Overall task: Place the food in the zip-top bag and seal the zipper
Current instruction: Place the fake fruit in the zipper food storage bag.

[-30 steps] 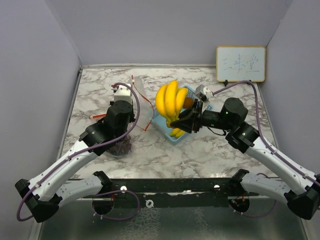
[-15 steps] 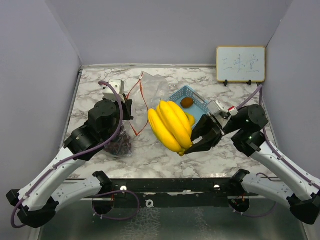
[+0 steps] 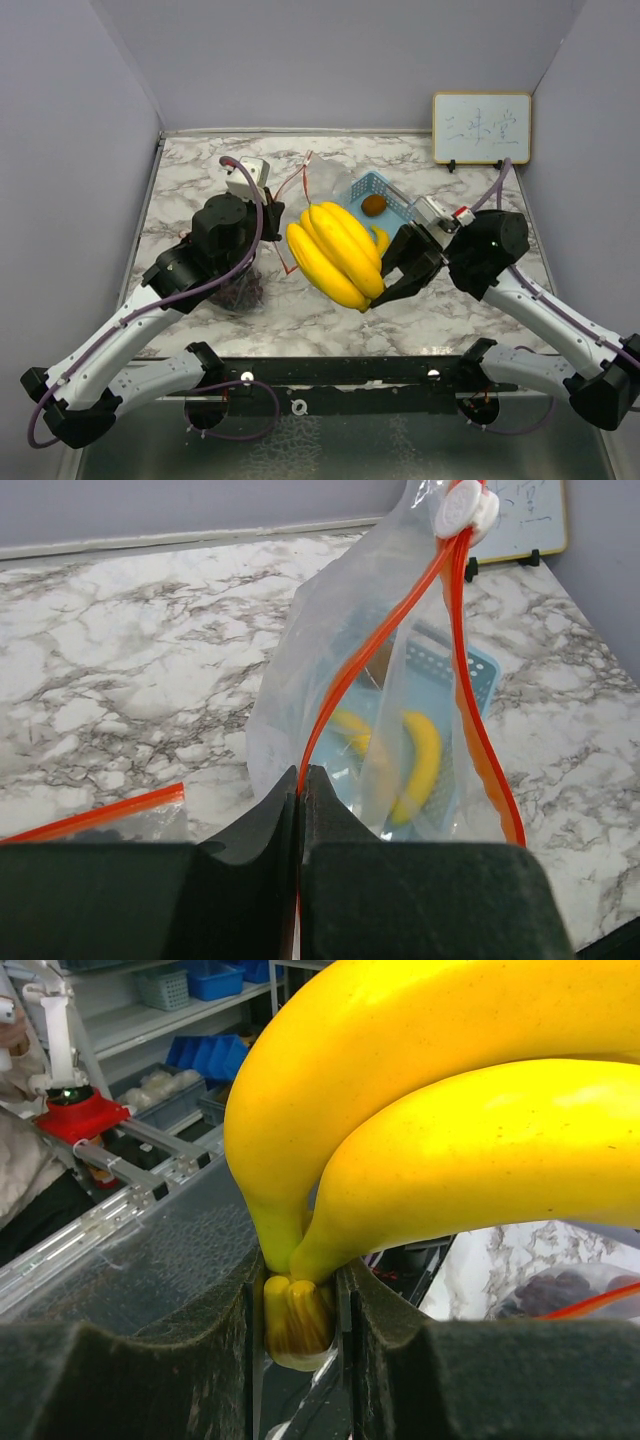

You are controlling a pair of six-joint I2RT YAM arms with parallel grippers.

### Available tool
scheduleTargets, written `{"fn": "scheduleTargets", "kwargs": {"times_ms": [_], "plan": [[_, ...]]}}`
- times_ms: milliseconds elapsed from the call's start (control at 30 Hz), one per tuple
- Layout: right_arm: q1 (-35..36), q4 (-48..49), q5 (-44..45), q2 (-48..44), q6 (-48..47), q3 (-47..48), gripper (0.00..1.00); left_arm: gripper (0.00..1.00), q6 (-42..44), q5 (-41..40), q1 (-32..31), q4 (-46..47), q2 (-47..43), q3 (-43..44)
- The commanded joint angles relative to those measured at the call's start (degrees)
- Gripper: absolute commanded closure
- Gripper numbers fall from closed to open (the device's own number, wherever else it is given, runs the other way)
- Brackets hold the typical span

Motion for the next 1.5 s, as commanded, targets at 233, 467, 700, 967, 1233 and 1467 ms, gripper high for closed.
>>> {"fn": "scheduleTargets", "kwargs": {"times_ms": [233,467,700,967,1233,1467], "plan": [[0.4,-2.1,-2.6,4.9,-4.5,-0.2,0.97,1.0,-1.3,8.5,0.2,2.7,-2.0,3.8],[0.4,-31.5,3.6,3.9,-24.2,2.3,0.97,1.0,-1.1,9.8,0.2,1.7,-4.1,4.7],[0.4,-56.3,15.7,5.2,-37.9,8.9,0.97,1.0,-0.4,9.9,0.1,-0.3,-5.0,5.6],[0.4,-66.4,30.3,10.4,-38.7,15.0,0.98,1.0,-0.2,11.6,0.2,-1.3,-5.5,4.6],[0.4,-70.2,36.8,15.5,-27.7,22.1,0.97,1.0,0.1,14.4,0.2,1.7,-4.0,1.6],[0.4,-65.3,46.8,17.3,-13.8,22.9,0.97,1.0,-2.3,19.4,0.2,6.3,-1.1,-4.5]]}}
